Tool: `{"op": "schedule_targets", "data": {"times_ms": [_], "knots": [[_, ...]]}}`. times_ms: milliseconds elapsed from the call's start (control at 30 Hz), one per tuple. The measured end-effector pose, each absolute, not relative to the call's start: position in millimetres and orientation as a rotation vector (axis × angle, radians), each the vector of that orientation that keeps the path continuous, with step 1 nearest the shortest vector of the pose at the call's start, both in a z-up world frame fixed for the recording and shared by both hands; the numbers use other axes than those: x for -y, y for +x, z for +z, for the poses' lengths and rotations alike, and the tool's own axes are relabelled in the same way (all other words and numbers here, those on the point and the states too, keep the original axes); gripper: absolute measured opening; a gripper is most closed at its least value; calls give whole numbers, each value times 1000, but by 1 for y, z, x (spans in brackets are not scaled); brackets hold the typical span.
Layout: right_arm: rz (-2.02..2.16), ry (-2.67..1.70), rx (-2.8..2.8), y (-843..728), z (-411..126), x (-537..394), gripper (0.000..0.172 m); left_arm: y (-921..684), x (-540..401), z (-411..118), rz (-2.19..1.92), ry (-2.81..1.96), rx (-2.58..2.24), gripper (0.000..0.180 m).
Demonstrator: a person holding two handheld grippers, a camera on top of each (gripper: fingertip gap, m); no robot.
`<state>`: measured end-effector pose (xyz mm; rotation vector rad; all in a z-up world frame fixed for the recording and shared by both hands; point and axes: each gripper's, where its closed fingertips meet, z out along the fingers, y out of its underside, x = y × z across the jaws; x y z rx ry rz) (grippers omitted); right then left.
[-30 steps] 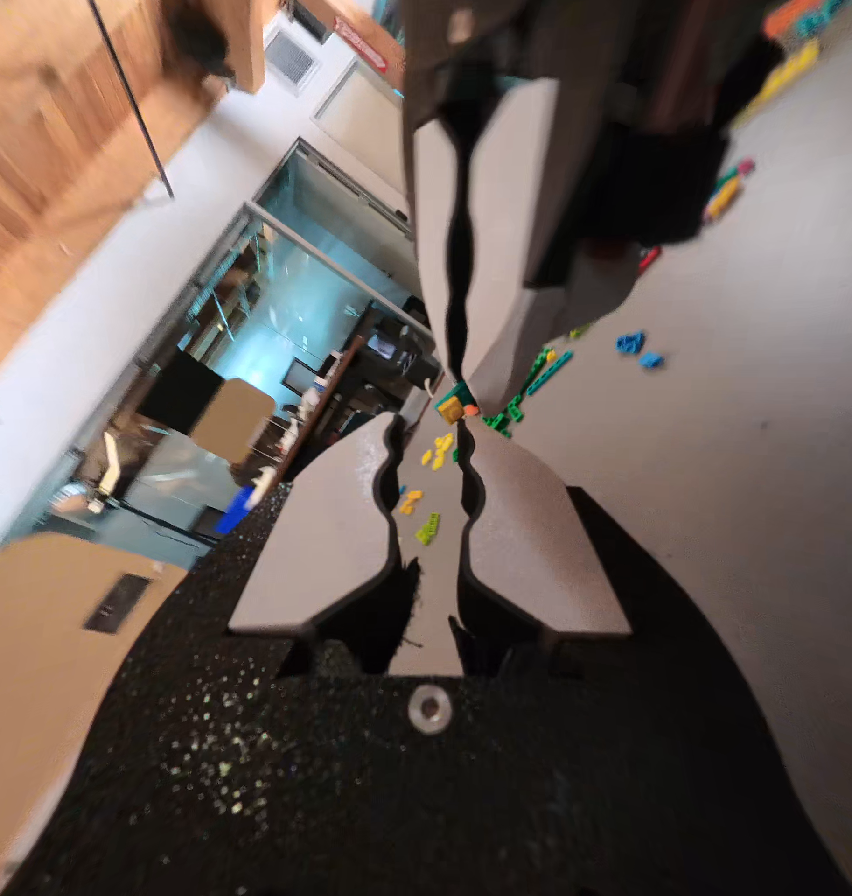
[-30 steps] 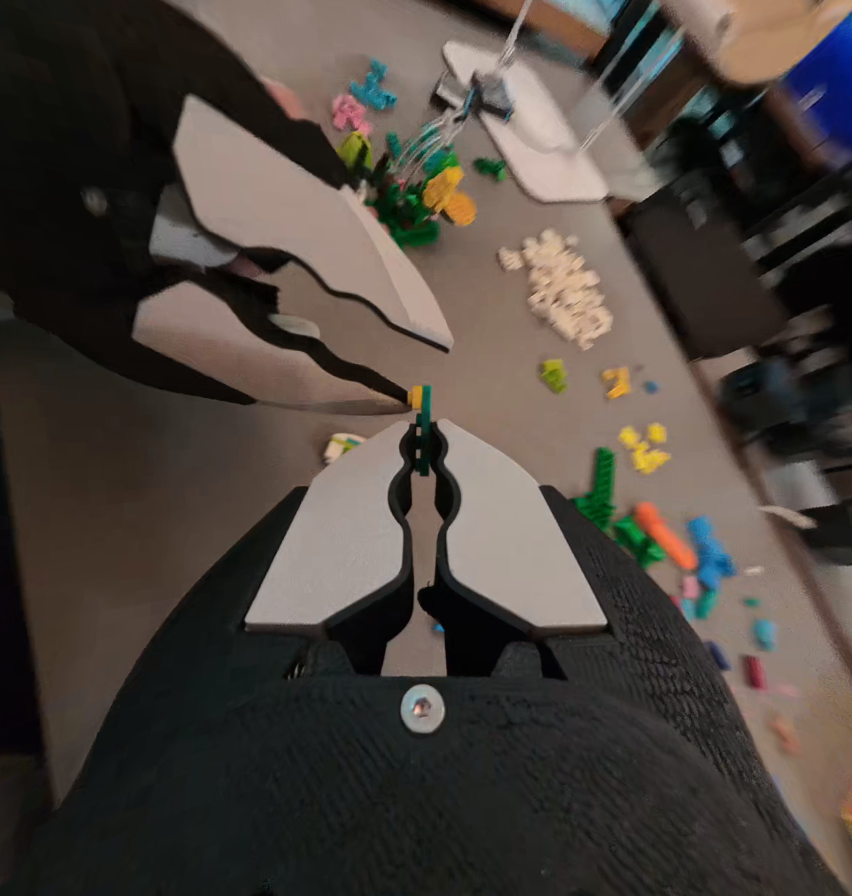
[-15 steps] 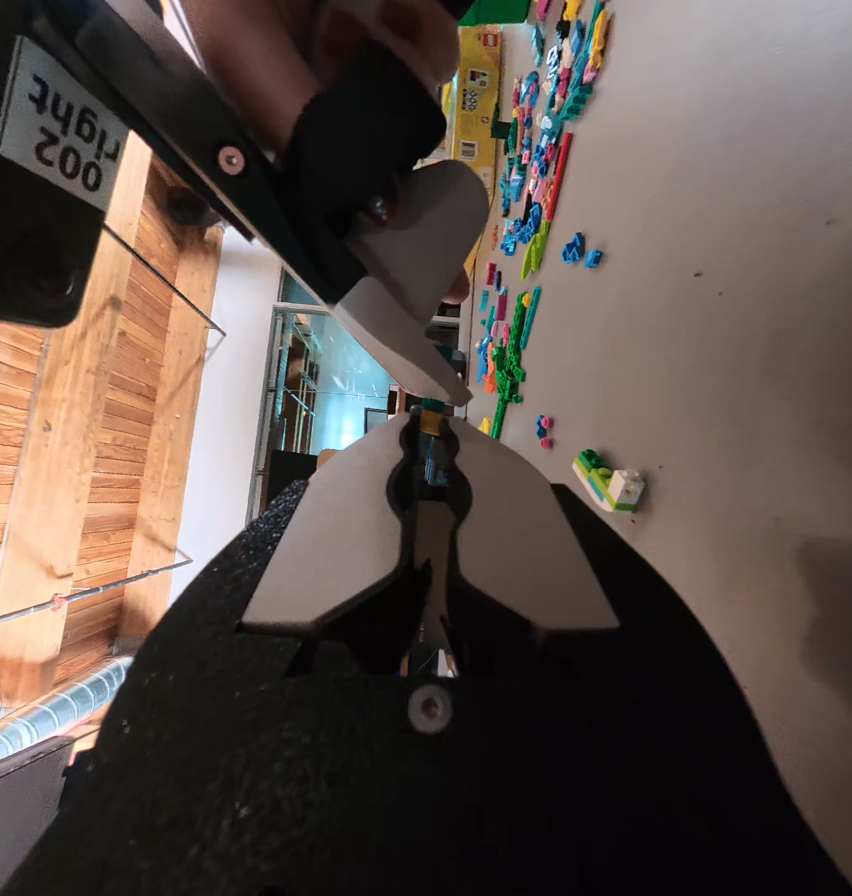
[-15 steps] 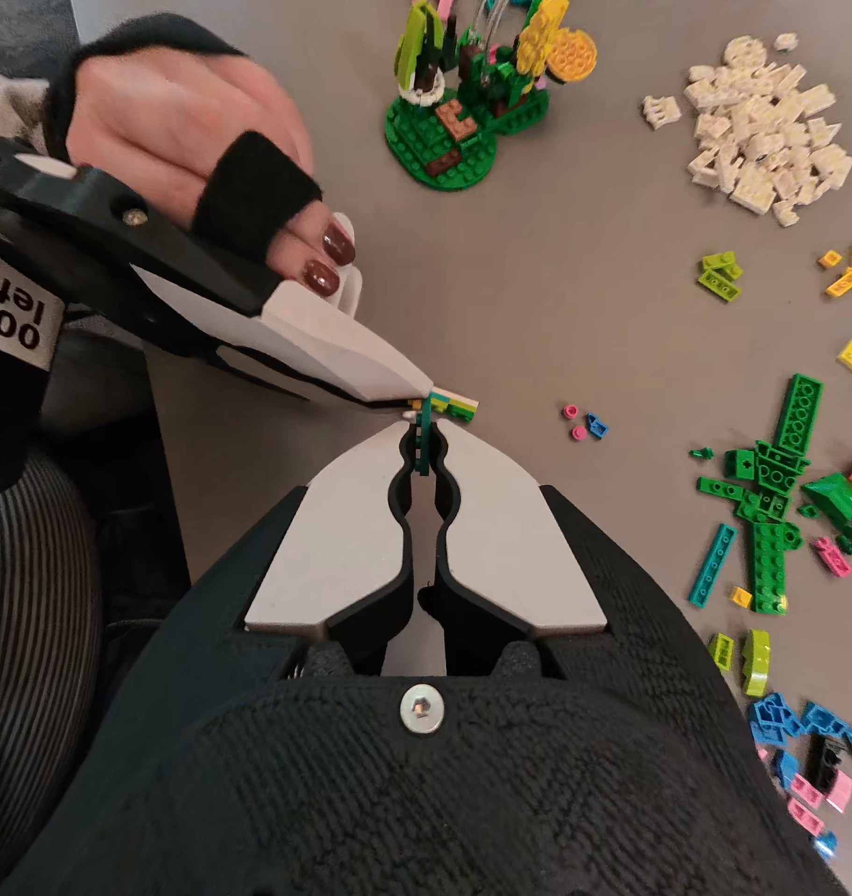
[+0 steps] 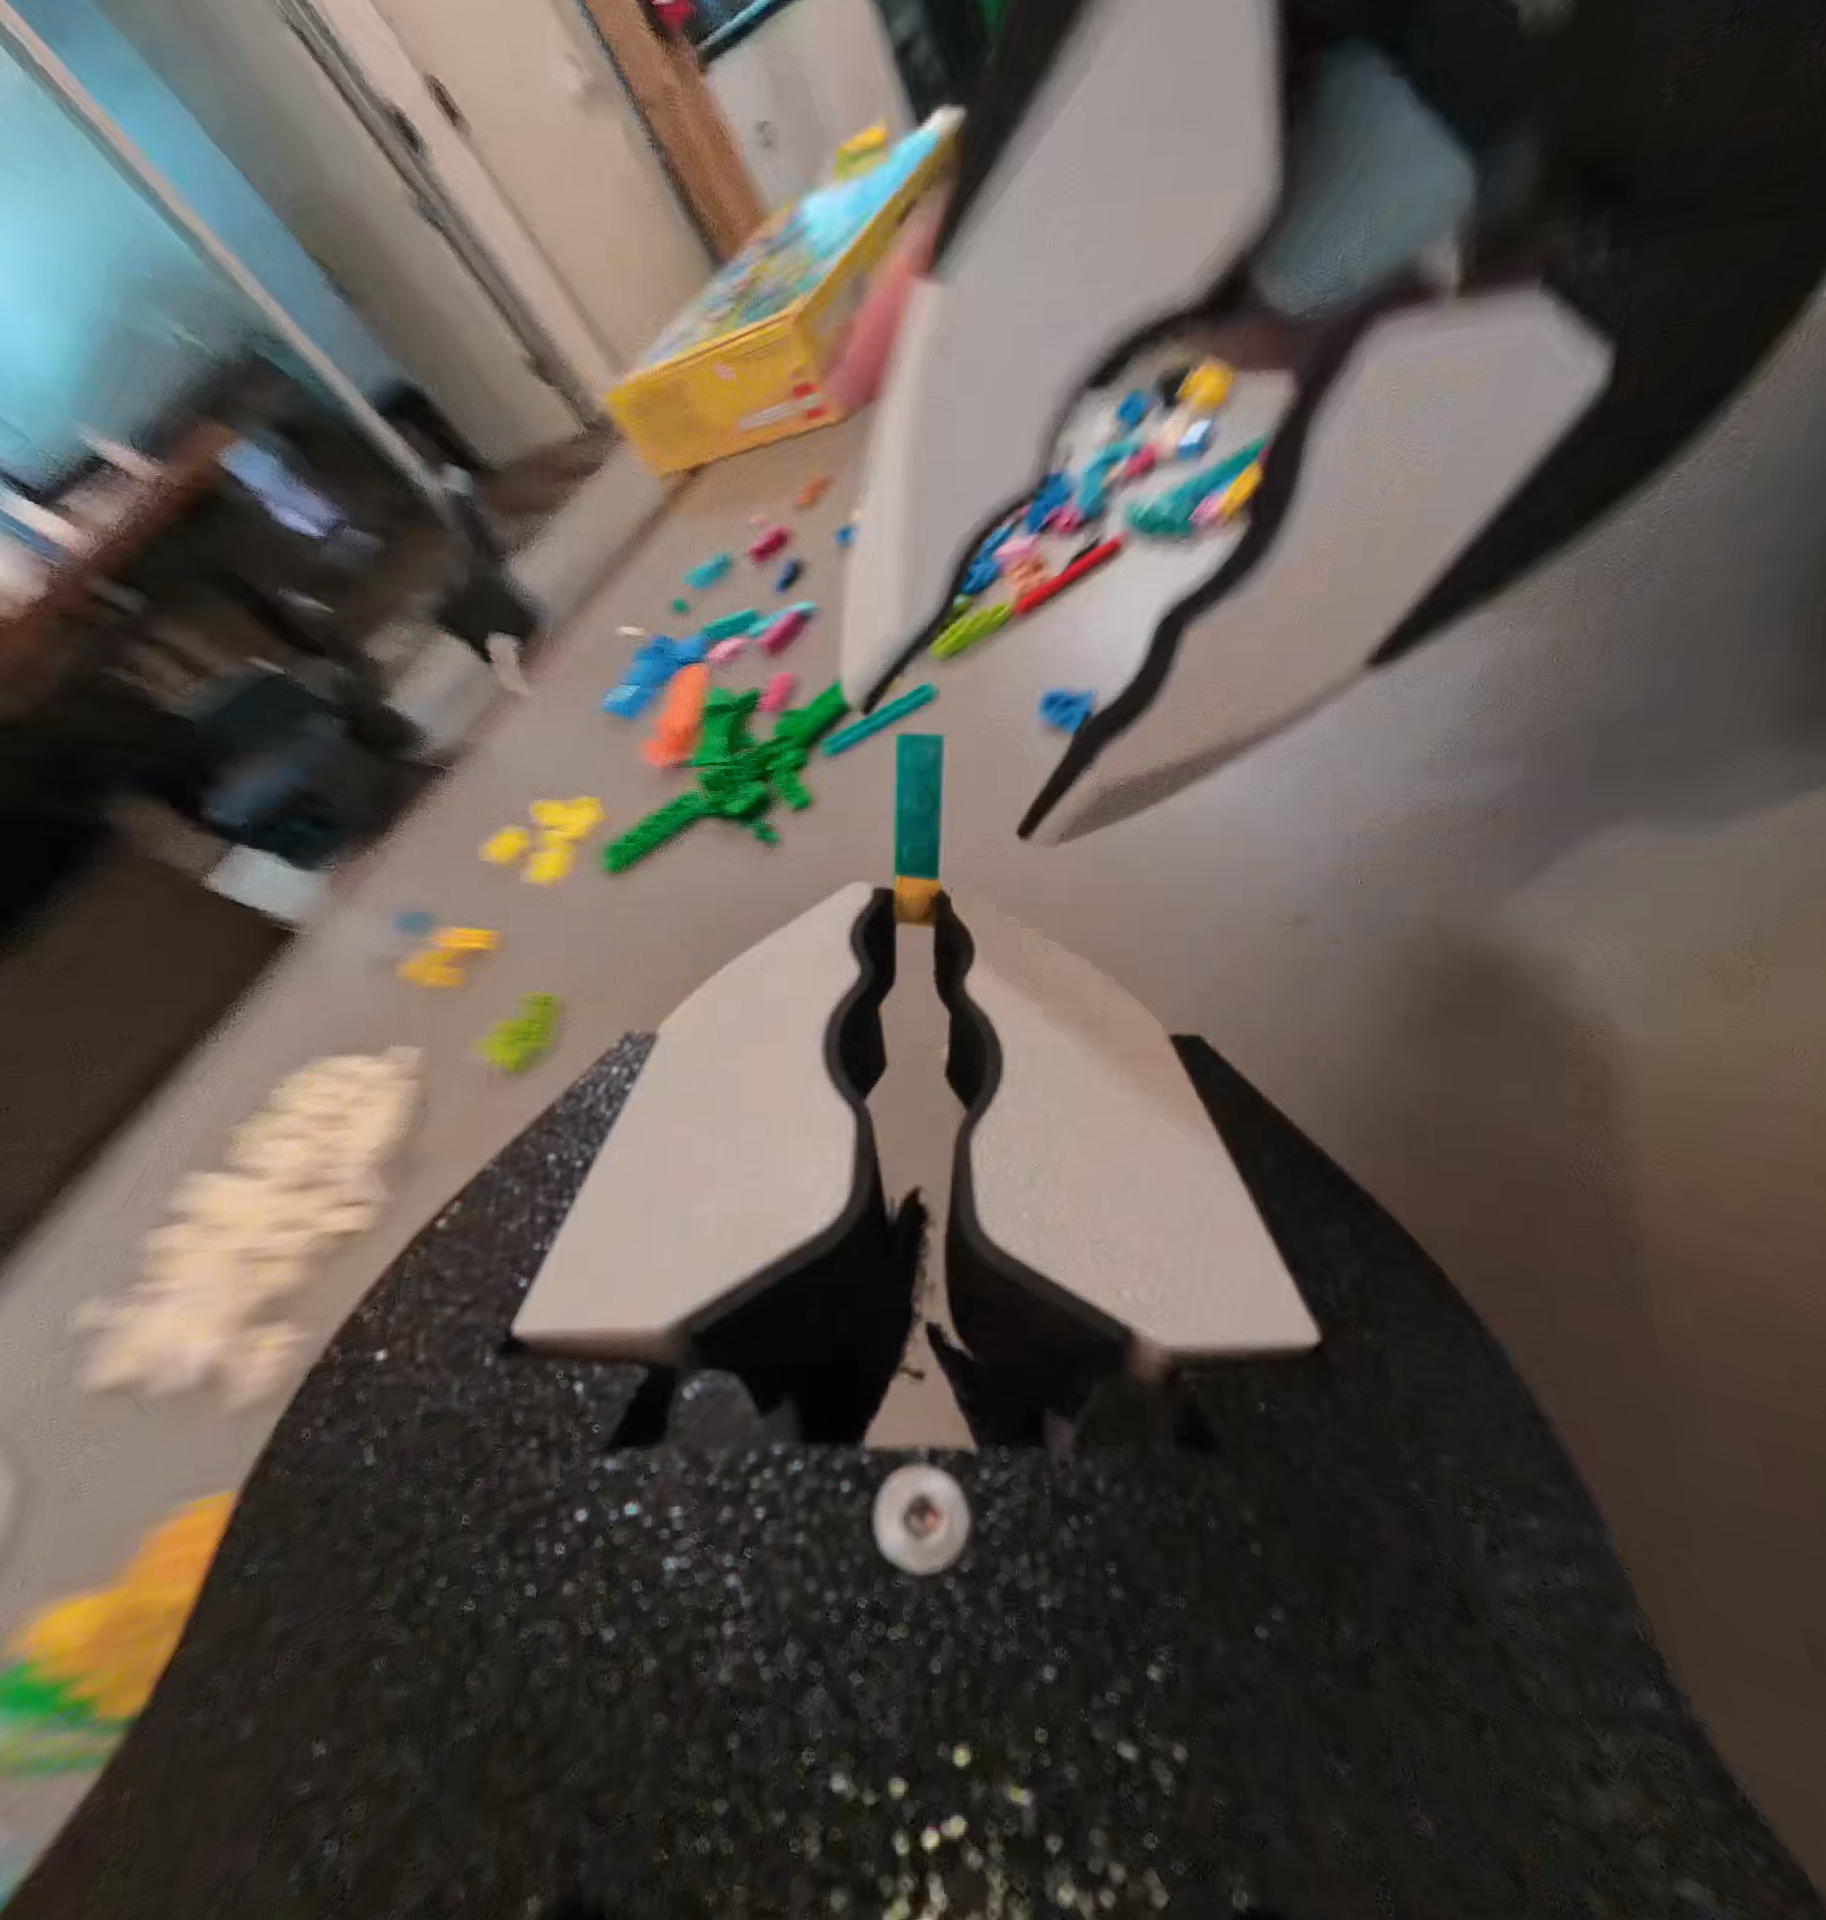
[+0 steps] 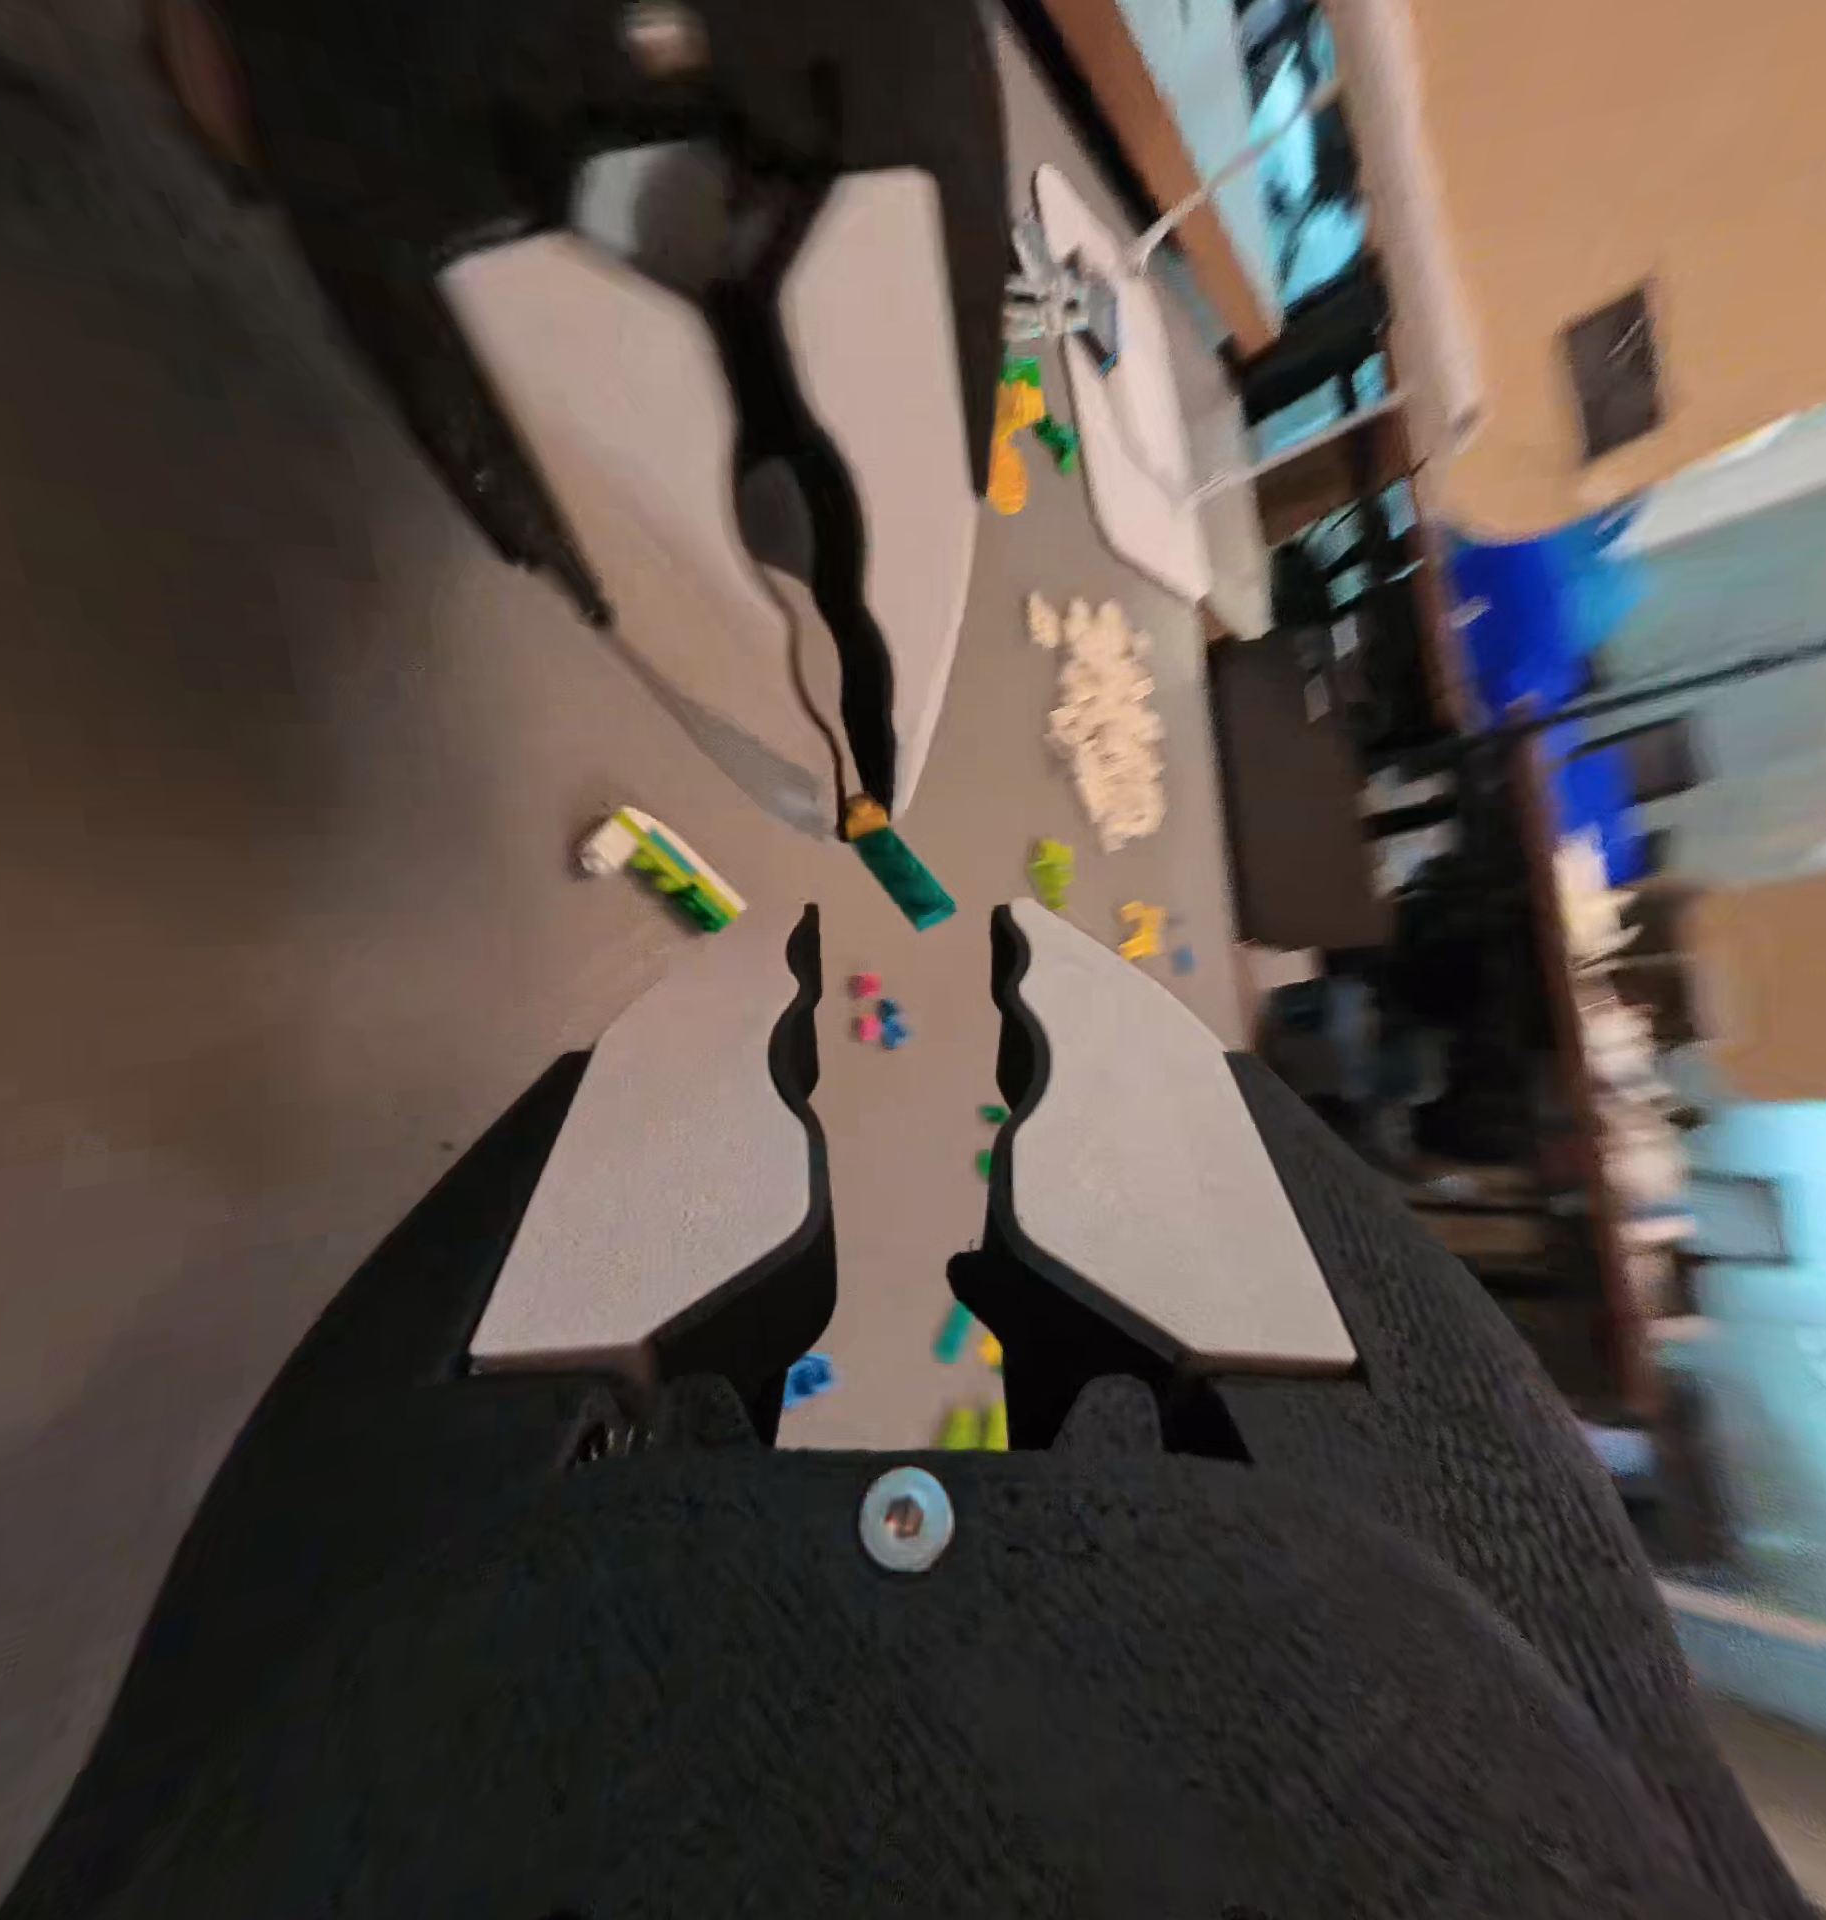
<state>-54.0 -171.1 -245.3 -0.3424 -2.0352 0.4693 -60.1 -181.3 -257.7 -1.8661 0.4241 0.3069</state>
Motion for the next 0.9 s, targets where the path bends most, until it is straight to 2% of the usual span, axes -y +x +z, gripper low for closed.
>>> {"op": "schedule_targets", "data": {"times_ms": [67,133,233,333,433,533,567,800,900], "knots": [[408,-285,1988,-53,-244,169,31,-61,183,-247,90,-1816,-284,7],[560,-499,2010,-52,-246,167,26,-73,186,-238,106,-1760,-201,7],[1170,-966,1868,-53,-223,176,15,-80,189,-225,237,-1683,-177,7],[1550,-1196,1618,-59,-197,176,21,-76,188,-218,383,-1636,-206,7],[1567,-1176,1521,-65,-195,184,25,-68,185,-218,465,-1626,-260,7],[1564,-1189,1497,-71,-199,190,14,-61,185,-215,499,-1591,-298,7],[1560,-1177,1491,-73,-200,191,4,-61,186,-214,501,-1583,-293,7],[1561,-1047,1507,-68,-194,192,4,-55,186,-210,112,-1530,-169,7],[1562,-1083,1469,-70,-197,189,4,-57,185,-214,116,-1539,-159,7]]}}
